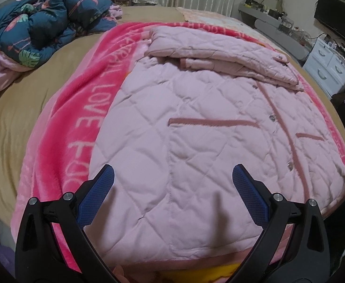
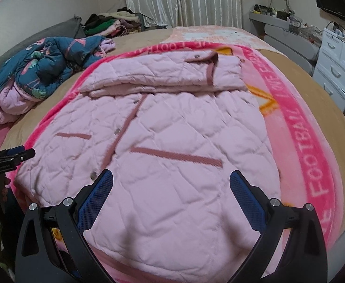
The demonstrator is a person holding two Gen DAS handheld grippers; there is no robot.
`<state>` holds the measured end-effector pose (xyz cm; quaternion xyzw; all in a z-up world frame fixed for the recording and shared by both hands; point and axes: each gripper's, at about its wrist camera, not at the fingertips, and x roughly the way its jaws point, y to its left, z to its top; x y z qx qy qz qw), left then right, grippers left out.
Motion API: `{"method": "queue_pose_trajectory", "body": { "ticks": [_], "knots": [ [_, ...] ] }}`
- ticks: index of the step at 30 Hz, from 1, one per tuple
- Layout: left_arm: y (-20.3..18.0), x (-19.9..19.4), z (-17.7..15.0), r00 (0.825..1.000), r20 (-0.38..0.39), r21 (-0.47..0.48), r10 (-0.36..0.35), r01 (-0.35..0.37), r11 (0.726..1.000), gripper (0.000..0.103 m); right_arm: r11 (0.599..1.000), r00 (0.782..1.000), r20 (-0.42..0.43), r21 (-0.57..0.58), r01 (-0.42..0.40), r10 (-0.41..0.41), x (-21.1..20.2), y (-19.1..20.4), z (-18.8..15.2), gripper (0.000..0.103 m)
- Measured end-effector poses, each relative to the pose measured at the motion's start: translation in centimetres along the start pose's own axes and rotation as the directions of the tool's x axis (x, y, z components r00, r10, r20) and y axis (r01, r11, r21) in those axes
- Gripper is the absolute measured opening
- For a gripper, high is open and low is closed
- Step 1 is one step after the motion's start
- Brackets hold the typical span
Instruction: Fold large clothes
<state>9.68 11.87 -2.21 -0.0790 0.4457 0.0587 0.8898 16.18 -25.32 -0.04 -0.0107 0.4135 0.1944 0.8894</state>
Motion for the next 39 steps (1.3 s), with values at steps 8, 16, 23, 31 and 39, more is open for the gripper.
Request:
{"method": "queue_pose_trajectory", "body": {
  "ticks": [8,16,23,31,39],
  "knots": [
    [4.3,0.8,-1.4,0.998,-0.045,-0.087,0.038,-0.042,0.995,0.094,0.998,0.998,-0.041,0.042,0.042,-0.041,-0.4,-2.7,-1.7,0.099],
    [7.6,1.9,-3.3,0.989,-0.132,-0.186,-0.074,0.049,0.981,0.094,0.993,0.995,-0.078,0.088,0.075,-0.068,-0.9,-5.1,-3.3,0.099],
    [7.5,1.4,-4.4,0.980,-0.157,-0.155,-0.119,0.094,0.983,0.094,0.990,0.992,-0.099,0.110,0.088,-0.077,-1.7,-6.5,-4.3,0.099],
    [4.6,2.6,-5.5,0.962,-0.193,-0.123,-0.191,0.169,0.978,0.094,0.987,0.990,-0.132,0.143,0.074,-0.055,-2.3,-7.5,-5.4,0.099],
    [5.0,3.5,-5.1,0.960,-0.186,-0.151,-0.207,0.181,0.972,0.094,0.988,0.976,-0.215,0.142,0.060,-0.029,-2.1,-8.0,-6.4,0.099]
  ]
}}
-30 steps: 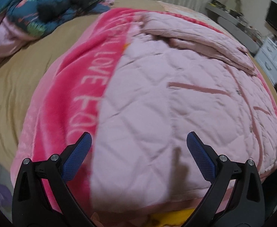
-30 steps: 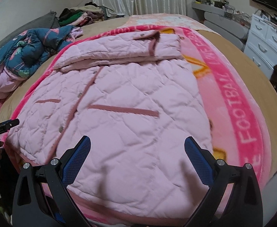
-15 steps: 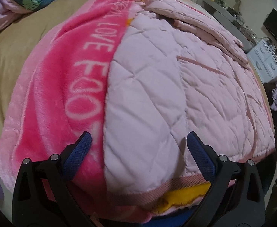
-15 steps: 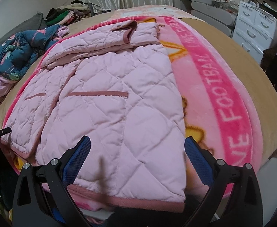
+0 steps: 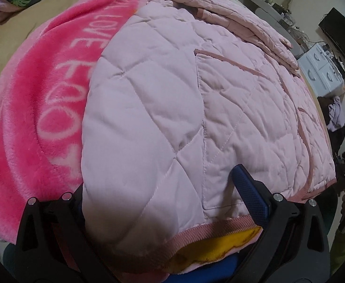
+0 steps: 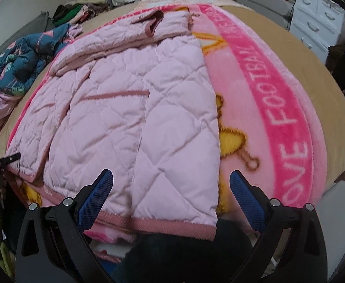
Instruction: Fold large clothes
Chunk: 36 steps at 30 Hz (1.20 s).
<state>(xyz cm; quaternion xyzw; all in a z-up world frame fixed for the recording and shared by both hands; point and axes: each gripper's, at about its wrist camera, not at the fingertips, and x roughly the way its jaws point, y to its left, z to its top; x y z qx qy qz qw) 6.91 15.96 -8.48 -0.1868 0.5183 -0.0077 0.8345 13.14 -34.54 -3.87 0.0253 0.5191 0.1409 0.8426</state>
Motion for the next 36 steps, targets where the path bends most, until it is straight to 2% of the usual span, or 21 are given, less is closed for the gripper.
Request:
{"method": "queue_pose_trajectory", "body": {
  "ticks": [6,11,15,19,20,21,23,26,28,29,31,33,34,35,36],
  "knots": [
    [-0.1,-0.1,0.0,1.000,0.000,0.002,0.000,0.000,1.000,0.094,0.999,0.993,-0.113,0.029,-0.028,0.031,1.8,-0.6,-0.2,0.099],
    [-0.2,-0.5,-0.2,1.000,0.000,-0.002,-0.005,0.005,1.000,0.094,0.996,0.978,-0.193,0.047,-0.073,0.080,3.3,-0.7,-0.1,0.099],
    [-0.1,-0.8,-0.6,1.000,0.000,-0.006,-0.011,0.011,1.000,0.094,0.996,0.975,-0.207,0.018,-0.083,0.085,3.6,0.0,-0.2,0.097],
    [0.0,-0.8,-0.7,1.000,0.000,-0.009,-0.013,0.013,1.000,0.094,0.994,0.974,-0.198,-0.007,-0.112,0.109,3.4,0.4,-0.6,0.084],
    [0.1,-0.8,-0.7,1.000,0.000,-0.011,-0.013,0.013,1.000,0.094,0.992,0.976,-0.174,0.003,-0.130,0.128,3.0,0.2,-0.5,0.069],
    [0.1,-0.8,-0.7,1.000,0.001,-0.012,-0.012,0.012,1.000,0.094,0.988,0.977,-0.146,0.014,-0.154,0.155,2.4,-0.1,-0.3,0.049],
    [0.1,-0.7,-0.7,1.000,0.000,-0.009,-0.006,0.006,1.000,0.094,0.981,0.978,-0.079,0.015,-0.192,0.193,0.9,-0.4,0.2,0.026],
    [0.0,-0.6,-0.6,1.000,0.002,-0.013,-0.001,0.001,1.000,0.094,0.965,0.964,0.029,-0.017,-0.263,0.263,-1.5,-0.1,1.2,0.021],
    [0.2,-0.6,-0.4,1.000,0.020,-0.028,-0.003,0.004,1.000,0.094,0.961,0.958,0.068,-0.031,-0.276,0.278,-2.3,0.2,2.0,0.020],
    [0.4,-0.7,-0.4,0.999,0.034,-0.041,-0.004,0.005,0.999,0.092,0.958,0.954,0.087,-0.036,-0.285,0.287,-2.5,0.4,2.6,0.020],
    [0.5,-1.0,-0.3,0.999,0.055,-0.052,0.001,0.002,0.999,0.080,0.955,0.950,0.102,-0.039,-0.292,0.295,-2.8,0.7,3.3,0.019],
    [0.7,-1.7,-0.2,0.997,0.081,-0.068,-0.013,0.019,0.998,0.051,0.955,0.948,0.112,-0.052,-0.293,0.297,-3.0,1.0,3.9,0.019],
    [0.7,-2.0,-0.2,0.996,0.090,-0.071,-0.025,0.032,0.997,0.045,0.955,0.948,0.118,-0.065,-0.288,0.294,-3.2,1.2,4.2,0.019],
    [0.7,-2.5,-0.2,0.994,0.106,-0.071,-0.012,0.019,0.997,0.027,0.957,0.950,0.120,-0.071,-0.282,0.289,-3.4,1.0,4.3,0.019],
    [0.6,-2.8,-0.2,0.993,0.117,-0.064,-0.025,0.032,0.997,0.022,0.956,0.949,0.117,-0.071,-0.286,0.293,-3.3,1.0,4.4,0.019]
  ]
}}
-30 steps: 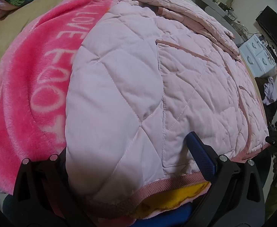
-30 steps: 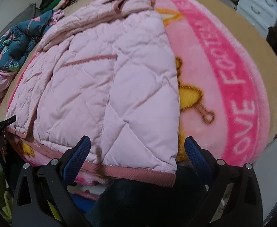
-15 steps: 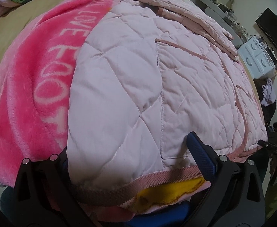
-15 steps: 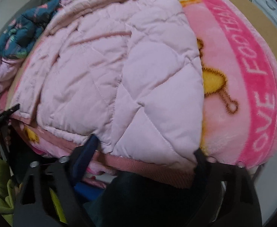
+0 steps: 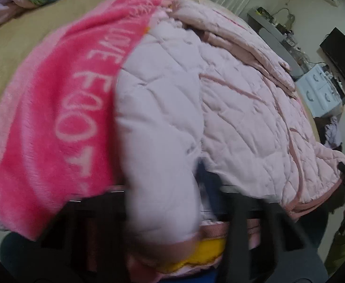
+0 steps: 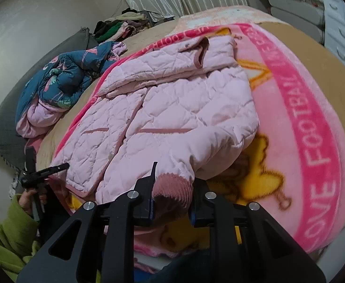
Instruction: Fold large clothes
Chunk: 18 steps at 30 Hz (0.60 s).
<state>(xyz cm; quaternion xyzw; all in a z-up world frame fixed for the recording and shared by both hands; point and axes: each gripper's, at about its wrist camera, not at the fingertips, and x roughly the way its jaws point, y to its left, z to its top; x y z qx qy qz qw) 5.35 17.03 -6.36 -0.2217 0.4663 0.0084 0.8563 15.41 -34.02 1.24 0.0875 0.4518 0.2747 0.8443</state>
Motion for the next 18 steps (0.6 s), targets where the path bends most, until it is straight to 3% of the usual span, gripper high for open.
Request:
{"method": "queue_pose_trajectory", "body": {
  "ticks": [4,10,12,15,18],
  "knots": [
    [-1.3,-1.5,0.1,0.998,0.049,0.044,-0.028,0.026,0.999,0.012,0.999,0.999,-0.038,0.025,-0.021,0.022,0.7,-0.5,-0.6,0.024],
    [-3.2,-3.2,1.3,0.994,0.104,0.104,-0.045,0.034,0.994,0.010,0.997,0.993,-0.108,0.065,-0.032,0.039,1.3,-1.6,-2.0,0.032],
    [-3.5,-3.5,1.9,0.992,0.113,0.103,-0.057,0.045,0.994,0.010,0.997,0.990,-0.139,0.078,-0.011,0.022,1.8,-2.3,-2.5,0.029],
    [-4.0,-4.1,2.7,0.988,0.136,0.110,-0.070,0.055,0.992,0.009,0.997,0.995,-0.083,0.056,-0.053,0.058,0.7,-2.1,-2.7,0.019],
    [-4.6,-4.8,3.5,0.983,0.161,0.116,-0.084,0.065,0.991,0.009,0.996,0.997,-0.004,0.044,-0.080,0.080,-0.9,-1.3,-1.8,0.017]
  ]
}}
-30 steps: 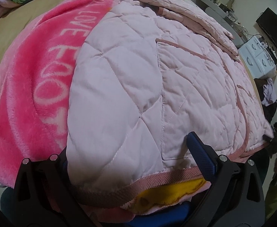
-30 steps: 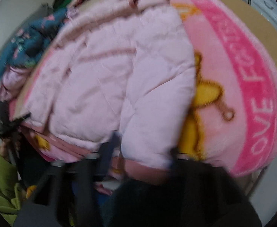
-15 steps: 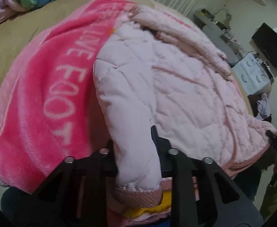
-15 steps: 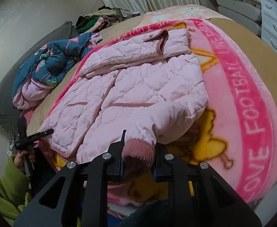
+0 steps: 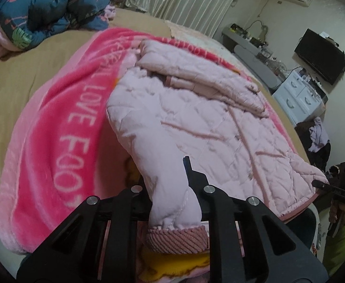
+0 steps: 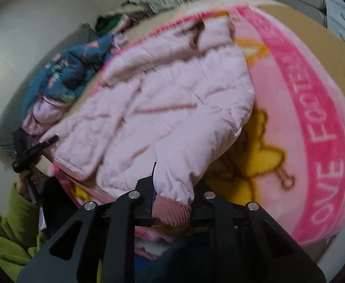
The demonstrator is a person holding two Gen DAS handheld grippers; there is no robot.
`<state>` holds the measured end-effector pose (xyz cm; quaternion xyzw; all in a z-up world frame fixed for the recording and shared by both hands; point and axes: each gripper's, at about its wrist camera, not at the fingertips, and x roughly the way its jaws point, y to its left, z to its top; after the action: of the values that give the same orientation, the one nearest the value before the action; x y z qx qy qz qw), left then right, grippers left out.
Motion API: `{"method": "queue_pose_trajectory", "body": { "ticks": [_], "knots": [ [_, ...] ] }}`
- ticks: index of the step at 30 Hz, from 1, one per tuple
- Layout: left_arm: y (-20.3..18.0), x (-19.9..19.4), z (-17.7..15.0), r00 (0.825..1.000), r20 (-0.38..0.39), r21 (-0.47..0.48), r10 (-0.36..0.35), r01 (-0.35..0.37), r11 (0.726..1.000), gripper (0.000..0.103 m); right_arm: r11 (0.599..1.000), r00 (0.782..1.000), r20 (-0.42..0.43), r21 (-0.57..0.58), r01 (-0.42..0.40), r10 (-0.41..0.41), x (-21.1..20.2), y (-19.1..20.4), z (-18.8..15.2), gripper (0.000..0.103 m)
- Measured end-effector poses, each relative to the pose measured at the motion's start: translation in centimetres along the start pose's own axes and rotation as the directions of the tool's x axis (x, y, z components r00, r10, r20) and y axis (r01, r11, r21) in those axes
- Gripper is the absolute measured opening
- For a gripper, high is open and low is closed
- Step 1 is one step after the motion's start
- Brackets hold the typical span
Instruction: Fold large clothes
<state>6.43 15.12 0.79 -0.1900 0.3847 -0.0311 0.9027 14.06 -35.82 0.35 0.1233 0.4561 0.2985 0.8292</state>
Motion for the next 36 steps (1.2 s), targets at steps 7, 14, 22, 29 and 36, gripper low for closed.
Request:
{"method": "queue_pose_trajectory", "body": {
  "ticks": [7,14,22,29,36],
  "knots": [
    [-1.2,-0.5,1.8,0.999,0.040,0.016,-0.010,0.010,1.000,0.009,1.000,0.997,0.076,-0.019,-0.014,0.015,-1.3,1.0,2.4,0.016],
    [-1.6,-1.0,3.7,0.997,0.076,0.018,-0.021,0.019,1.000,0.009,0.999,0.988,0.153,-0.028,-0.023,0.027,-2.7,1.4,5.4,0.015],
    [-2.9,-1.2,6.6,0.994,0.107,0.043,-0.026,0.022,0.999,0.009,0.997,0.978,0.207,-0.069,-0.023,0.037,-2.9,2.5,9.2,0.014],
    [-3.9,-1.1,9.5,0.990,0.139,0.063,-0.026,0.017,0.998,0.009,0.997,0.977,0.211,-0.076,-0.009,0.025,-2.9,2.0,11.7,0.014],
    [-4.5,-0.7,11.8,0.987,0.159,0.068,-0.019,0.008,0.998,0.009,0.996,0.970,0.241,-0.090,0.000,0.022,-2.9,2.2,13.8,0.014]
  ]
}}
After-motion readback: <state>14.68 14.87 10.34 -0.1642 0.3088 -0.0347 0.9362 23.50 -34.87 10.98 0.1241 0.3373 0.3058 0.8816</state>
